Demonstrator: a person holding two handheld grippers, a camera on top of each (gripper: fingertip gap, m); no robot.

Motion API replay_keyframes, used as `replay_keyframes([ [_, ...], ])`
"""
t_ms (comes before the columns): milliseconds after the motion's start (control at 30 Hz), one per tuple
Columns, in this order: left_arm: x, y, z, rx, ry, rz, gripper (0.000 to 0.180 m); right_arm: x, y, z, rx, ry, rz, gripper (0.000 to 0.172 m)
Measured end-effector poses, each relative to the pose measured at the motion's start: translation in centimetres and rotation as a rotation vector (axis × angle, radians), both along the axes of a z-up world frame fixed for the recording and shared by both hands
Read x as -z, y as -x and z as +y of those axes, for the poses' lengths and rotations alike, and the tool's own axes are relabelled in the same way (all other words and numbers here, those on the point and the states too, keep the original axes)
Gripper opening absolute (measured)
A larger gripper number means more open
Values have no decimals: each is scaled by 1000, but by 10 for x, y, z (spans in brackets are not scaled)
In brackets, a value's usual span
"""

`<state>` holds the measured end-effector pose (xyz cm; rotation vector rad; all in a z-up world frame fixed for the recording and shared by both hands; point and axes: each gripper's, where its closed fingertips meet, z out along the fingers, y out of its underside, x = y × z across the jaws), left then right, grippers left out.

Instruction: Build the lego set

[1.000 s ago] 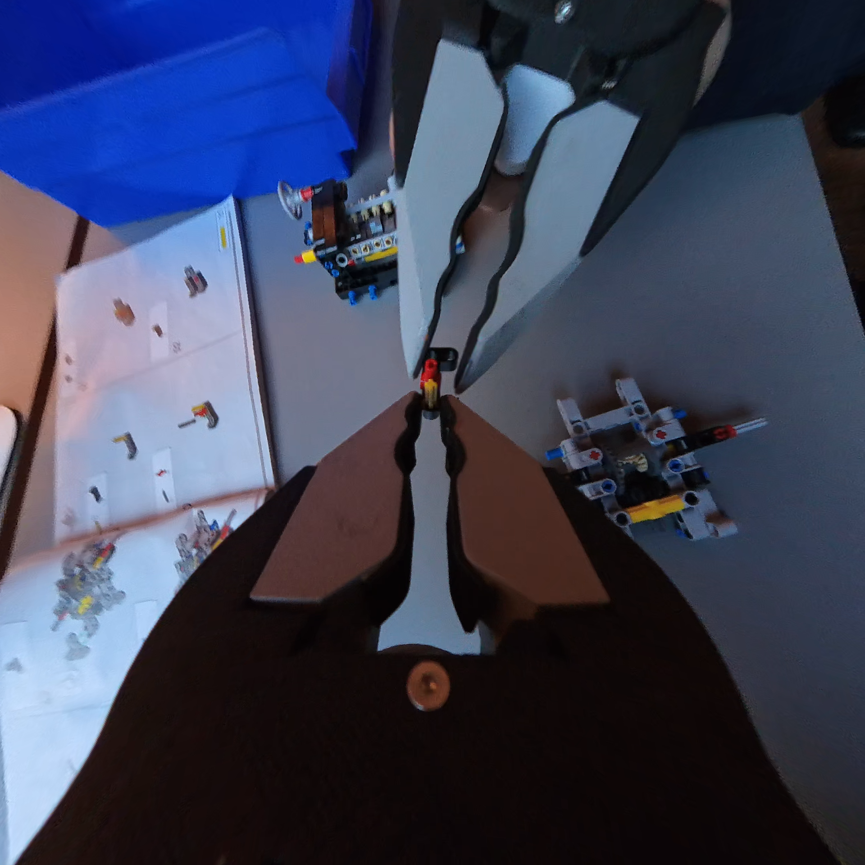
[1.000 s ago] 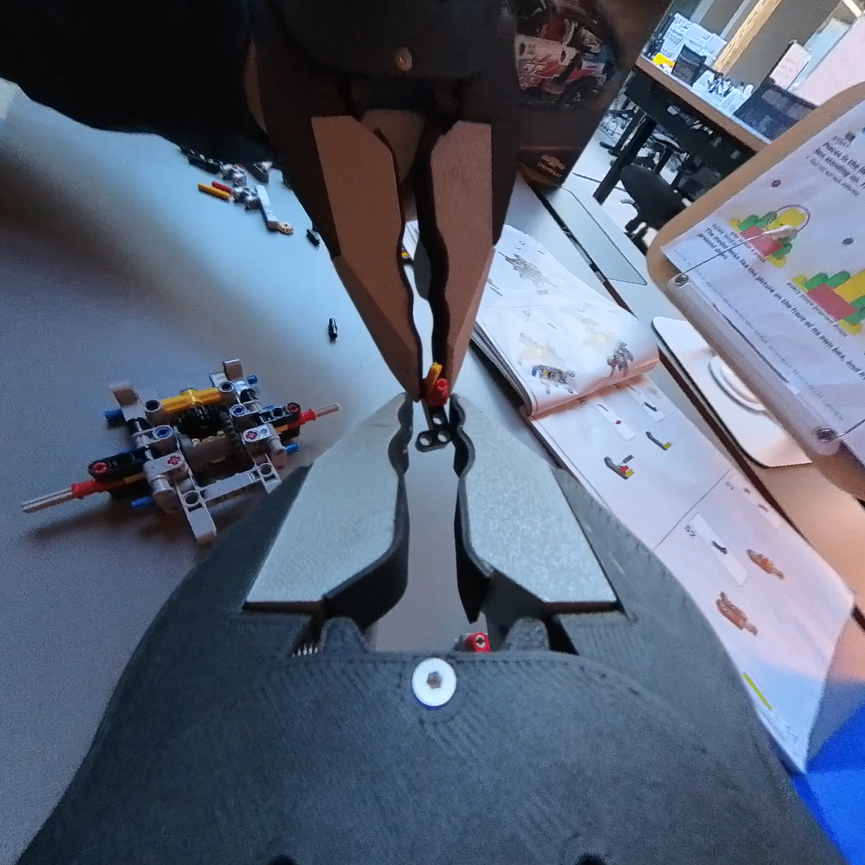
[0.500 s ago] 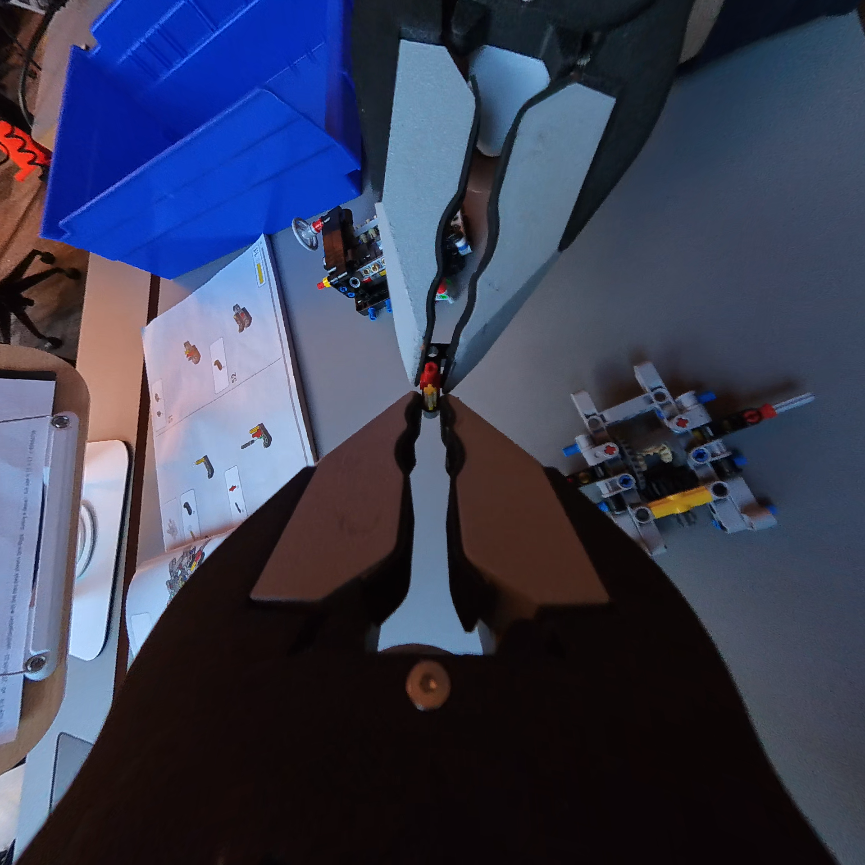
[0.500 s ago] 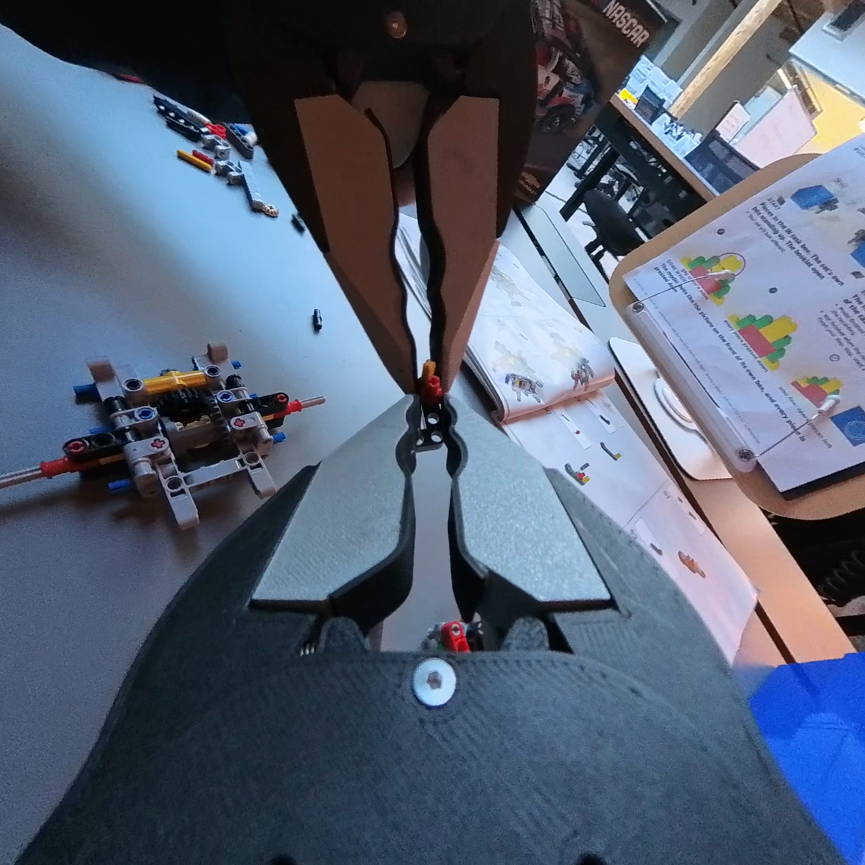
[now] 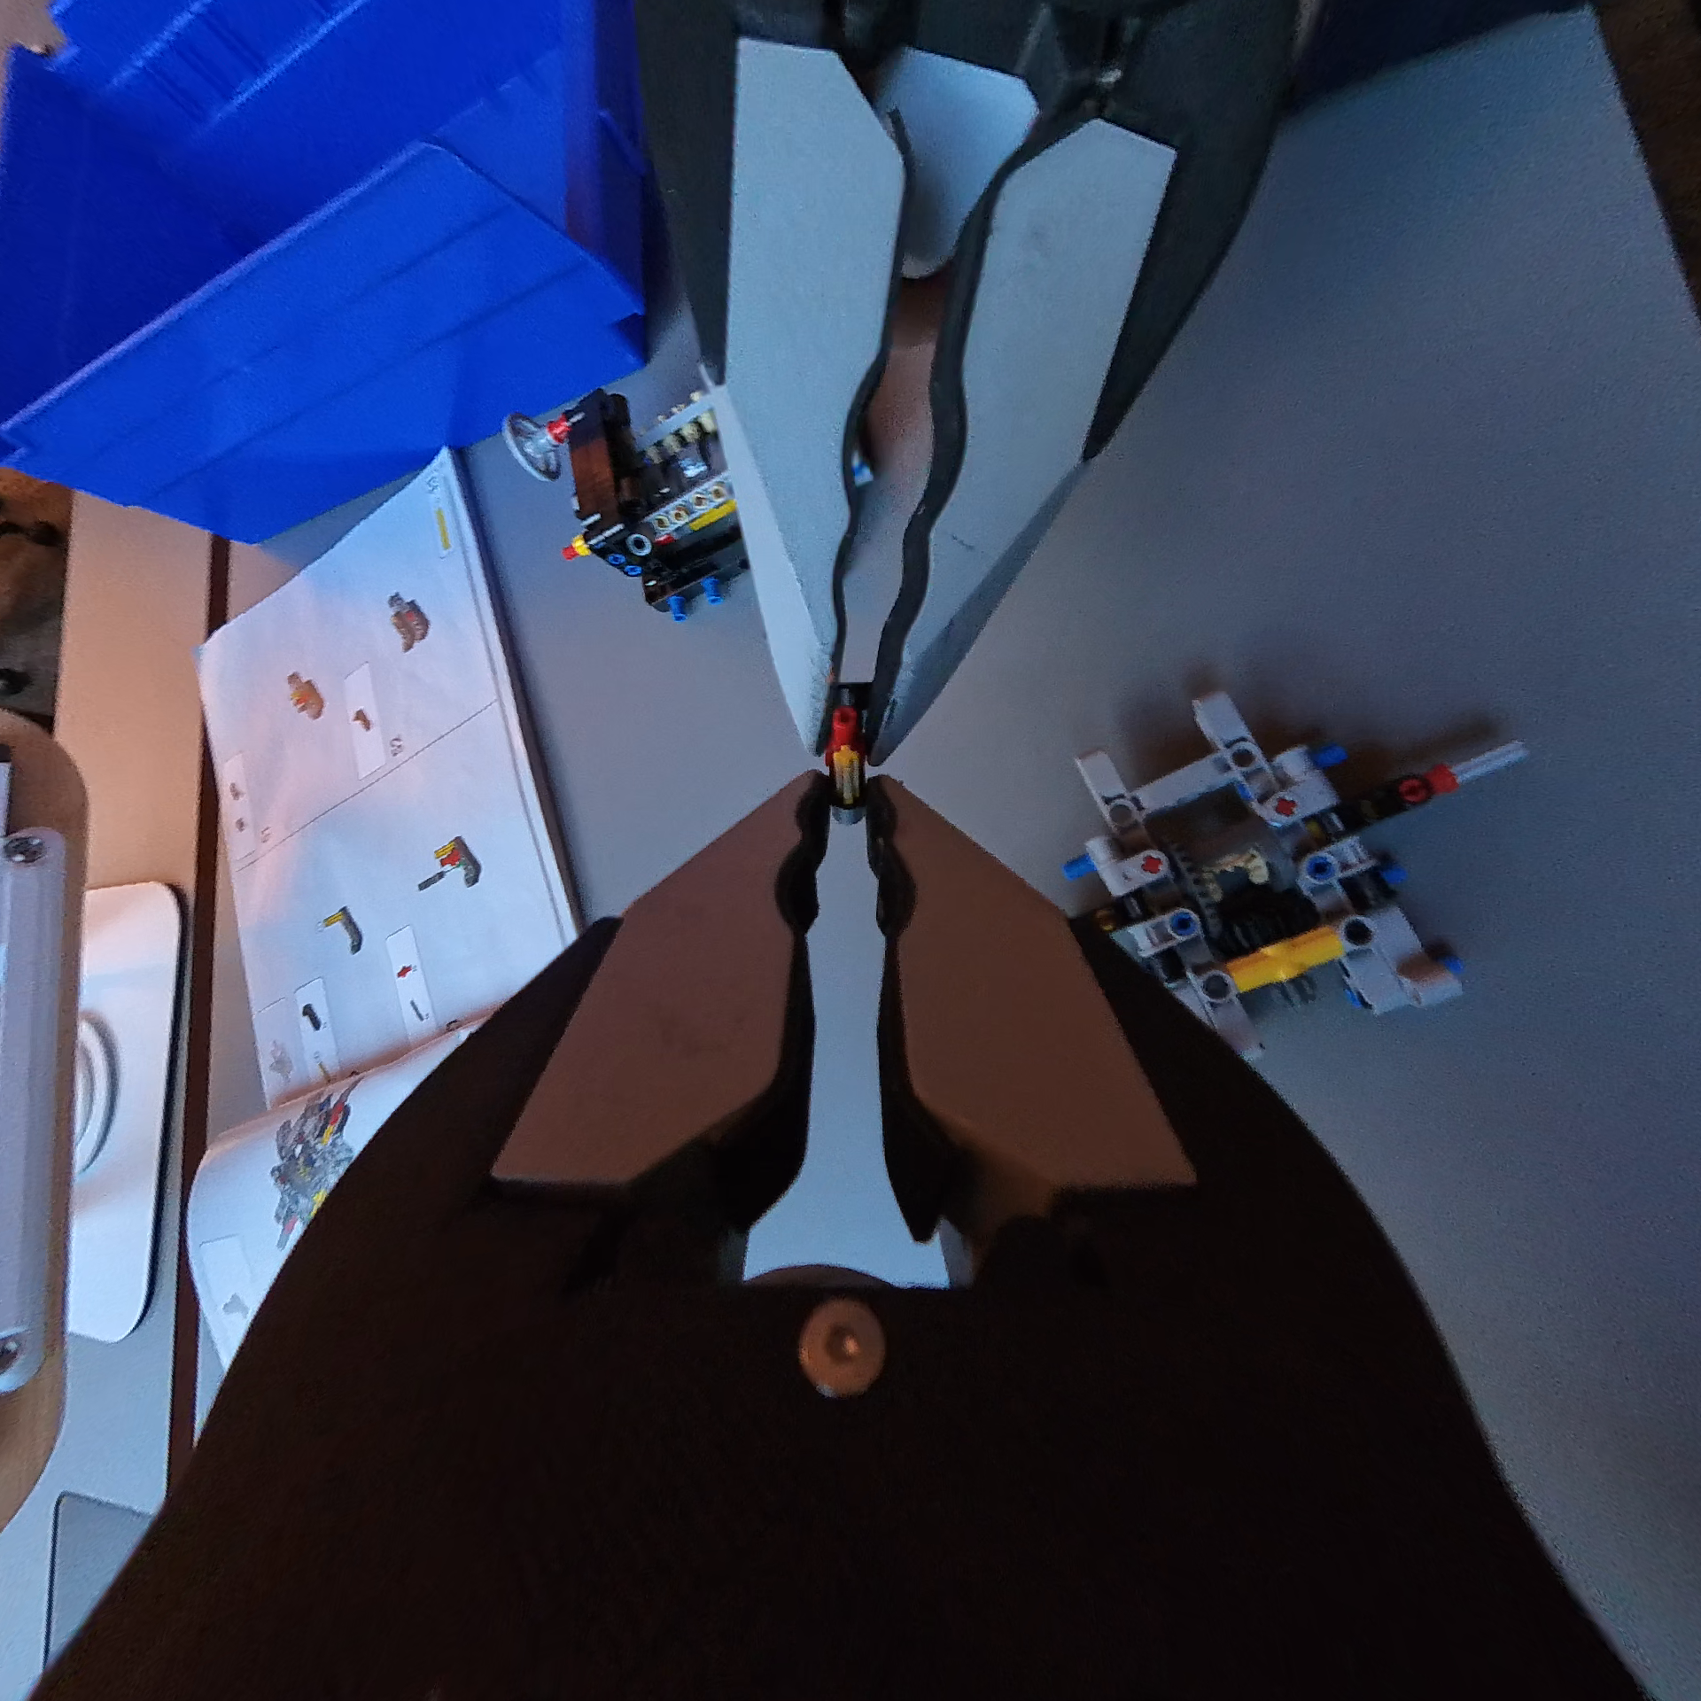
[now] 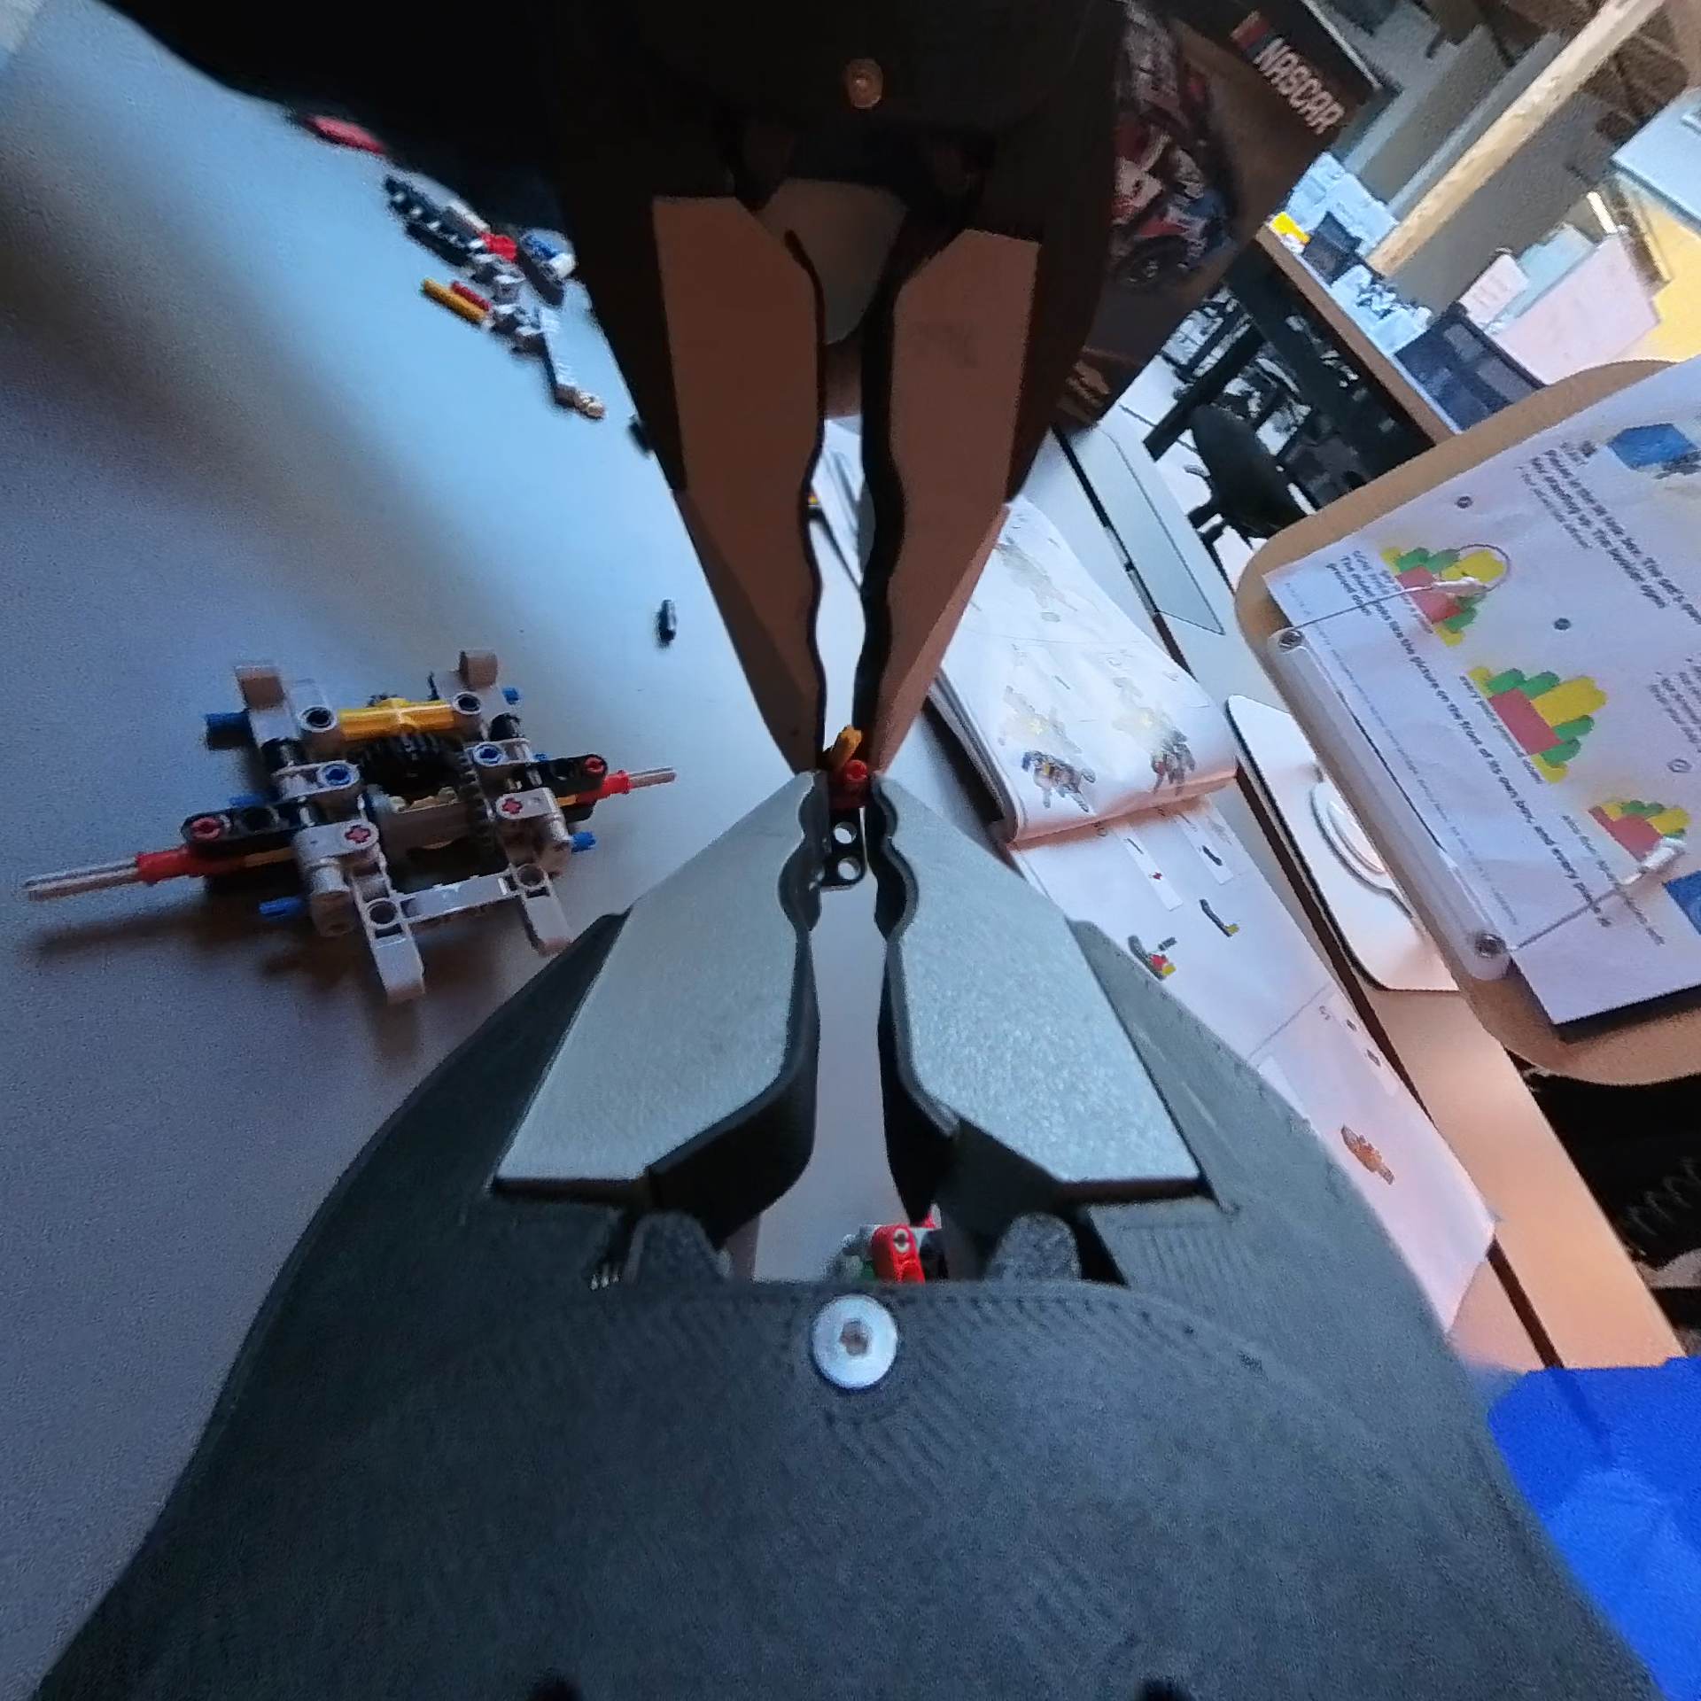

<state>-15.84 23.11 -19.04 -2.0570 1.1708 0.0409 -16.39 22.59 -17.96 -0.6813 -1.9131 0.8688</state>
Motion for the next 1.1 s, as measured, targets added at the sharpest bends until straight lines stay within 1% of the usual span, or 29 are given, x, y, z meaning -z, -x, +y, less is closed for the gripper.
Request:
replay_keyframes([
  [133, 1, -6, -8, 80, 56, -48, 5, 1, -5, -7, -73, -16, -16, 4],
  [200, -1, -6, -8, 88, 63, -74, 5, 0, -6, -8, -81, -6, -18, 3],
  [500, 11, -9, -16, 153, 75, -23, 5, 11, -9, -17, -131, -60, -52, 3],
  [567, 11, -8, -16, 156, 66, -16, 5, 11, -7, -17, -126, -67, -42, 3],
  [667, 10, -3, -12, 130, 53, -46, 6, 10, -4, -13, -95, -21, -34, 4],
  [700, 9, 0, -8, 111, 41, -60, 5, 9, -2, -11, -85, 0, -34, 9],
  [733, 11, 7, -5, 81, 48, -65, 5, 7, 0, -7, -63, 24, -30, 27],
  [767, 16, 14, -2, 49, 68, -78, 5, 5, 1, -2, -40, 50, -29, 31],
  [867, 35, 31, 3, -14, 153, -150, 5, -6, 2, 14, 14, 140, 6, 22],
  [967, 55, 48, 10, -65, 219, -163, 5, -14, 3, 26, 50, 211, 26, 17],
  [1033, 63, 48, 9, -40, 247, -182, 5, -16, 3, 31, 66, 227, 28, 16],
  [1100, 71, 49, 7, -8, 263, -167, 5, -15, 3, 34, 78, 230, 25, 14],
])
